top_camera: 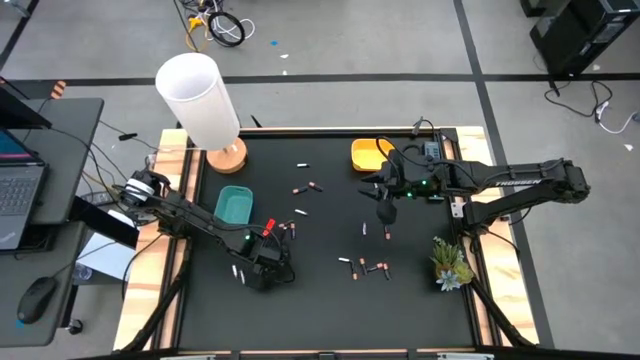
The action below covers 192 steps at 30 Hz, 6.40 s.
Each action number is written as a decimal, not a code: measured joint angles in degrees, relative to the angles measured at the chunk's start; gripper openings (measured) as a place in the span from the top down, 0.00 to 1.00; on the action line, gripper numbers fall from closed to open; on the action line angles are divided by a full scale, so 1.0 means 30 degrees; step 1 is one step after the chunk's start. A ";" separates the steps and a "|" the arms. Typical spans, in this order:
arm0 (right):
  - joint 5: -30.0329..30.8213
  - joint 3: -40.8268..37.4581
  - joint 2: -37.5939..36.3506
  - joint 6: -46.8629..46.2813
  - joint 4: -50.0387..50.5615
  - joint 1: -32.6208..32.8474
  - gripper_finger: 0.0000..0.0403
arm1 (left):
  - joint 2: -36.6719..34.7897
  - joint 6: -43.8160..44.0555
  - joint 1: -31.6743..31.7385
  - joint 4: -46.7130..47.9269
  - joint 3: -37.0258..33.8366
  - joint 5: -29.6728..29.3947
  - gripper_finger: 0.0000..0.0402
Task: Sort batteries
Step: Put the silver battery into the green bin
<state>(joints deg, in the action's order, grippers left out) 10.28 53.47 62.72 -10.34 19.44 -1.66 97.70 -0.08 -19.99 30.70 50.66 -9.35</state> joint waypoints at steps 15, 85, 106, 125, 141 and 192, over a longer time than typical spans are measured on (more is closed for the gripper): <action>-0.0276 0.0000 0.0007 0.0163 0.0140 -0.0003 0.59 | -0.1080 0.0108 0.0763 0.5495 0.3642 -0.1510 0.99; 0.2007 -0.0015 0.2849 -0.6666 -0.4561 0.5792 0.59 | -0.2299 2.6531 -1.2524 0.1234 0.2372 -1.0644 0.81; 0.5719 -0.0015 0.2863 -0.8781 -0.4466 0.8806 0.59 | -0.0093 2.6244 -1.3282 -0.1356 -0.1156 -1.4142 0.53; 0.5552 0.0000 0.2863 -0.9037 -0.4501 0.8492 0.59 | 0.2469 2.8651 -1.3223 -0.2322 -0.1490 -1.6092 0.53; 0.4835 0.0000 0.2863 -0.9043 -0.4493 0.8101 0.59 | 0.2590 3.1160 -1.3216 -0.3063 -0.3031 -1.6274 0.53; 0.3512 0.0000 0.2863 -0.8663 -0.4416 0.7200 0.59 | 0.1112 2.8849 -0.9032 -0.0837 -0.1612 -1.8030 0.91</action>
<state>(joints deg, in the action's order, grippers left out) 20.82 53.47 71.31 -36.33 6.19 19.94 101.04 86.47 -47.08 28.19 45.83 -63.44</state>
